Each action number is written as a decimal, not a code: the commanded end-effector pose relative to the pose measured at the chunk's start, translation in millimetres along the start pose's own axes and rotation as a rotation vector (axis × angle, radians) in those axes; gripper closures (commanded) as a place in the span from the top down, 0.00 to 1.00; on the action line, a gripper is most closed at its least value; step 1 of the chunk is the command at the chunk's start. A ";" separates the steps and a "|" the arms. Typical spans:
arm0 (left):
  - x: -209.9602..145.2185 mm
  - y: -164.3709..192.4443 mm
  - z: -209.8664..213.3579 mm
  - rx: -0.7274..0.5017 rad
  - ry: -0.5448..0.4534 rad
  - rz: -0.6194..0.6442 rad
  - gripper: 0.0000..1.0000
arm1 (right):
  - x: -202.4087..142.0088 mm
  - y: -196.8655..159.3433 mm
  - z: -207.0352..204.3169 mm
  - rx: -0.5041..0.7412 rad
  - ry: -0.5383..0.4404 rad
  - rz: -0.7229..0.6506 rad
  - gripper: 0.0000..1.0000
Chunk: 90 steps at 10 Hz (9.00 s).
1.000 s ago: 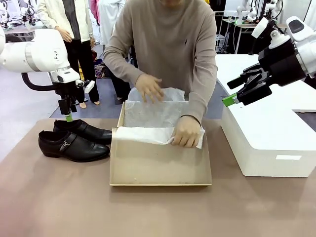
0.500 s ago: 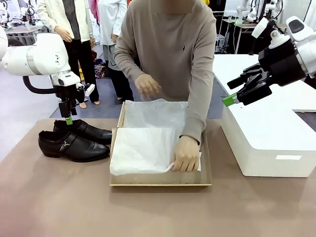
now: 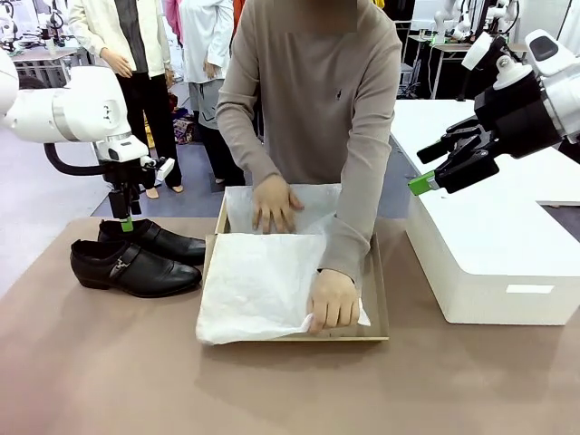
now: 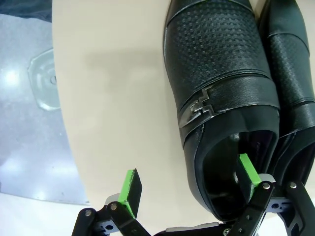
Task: Pack the shoes into the box.
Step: Place one shoe of the Shoes into the Shoes Box.
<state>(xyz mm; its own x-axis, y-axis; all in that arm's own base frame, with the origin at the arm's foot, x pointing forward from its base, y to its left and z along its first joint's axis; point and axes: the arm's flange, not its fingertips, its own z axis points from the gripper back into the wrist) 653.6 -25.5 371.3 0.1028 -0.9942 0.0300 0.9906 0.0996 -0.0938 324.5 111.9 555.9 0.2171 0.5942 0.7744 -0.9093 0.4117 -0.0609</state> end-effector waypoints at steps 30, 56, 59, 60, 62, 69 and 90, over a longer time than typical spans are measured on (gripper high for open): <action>-15.0 14.8 4.7 0.013 0.047 0.013 0.00 | 0.2 -3.6 -1.6 0.012 -0.021 0.020 1.00; 56.4 -74.9 182.7 0.138 0.024 0.029 0.00 | 0.2 -3.6 -1.6 0.012 -0.021 0.020 1.00; 99.8 -76.9 199.9 0.094 0.008 0.047 0.00 | 0.2 -3.6 -1.6 0.012 -0.021 0.020 1.00; 117.3 -73.4 201.7 0.076 0.011 0.057 0.00 | 0.2 -3.6 -1.6 0.012 -0.021 0.020 1.00; 149.9 -65.1 200.6 0.042 0.009 0.051 0.00 | 0.2 -3.6 -1.6 0.012 -0.021 0.020 1.00; 238.2 -53.2 168.7 0.100 -0.001 -0.035 0.00 | 0.2 -3.6 -1.6 0.012 -0.021 0.020 1.00; 293.4 -38.2 137.2 0.155 -0.037 -0.176 0.00 | 0.2 -3.6 -1.6 0.012 -0.021 0.020 1.00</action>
<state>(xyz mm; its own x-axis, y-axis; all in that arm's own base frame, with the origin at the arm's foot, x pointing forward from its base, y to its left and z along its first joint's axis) 646.2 -305.9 512.5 -0.0855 -0.9948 0.0561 0.9946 -0.0819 0.0632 324.5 111.9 555.9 0.2170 0.5950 0.7738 -0.9091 0.4119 -0.0618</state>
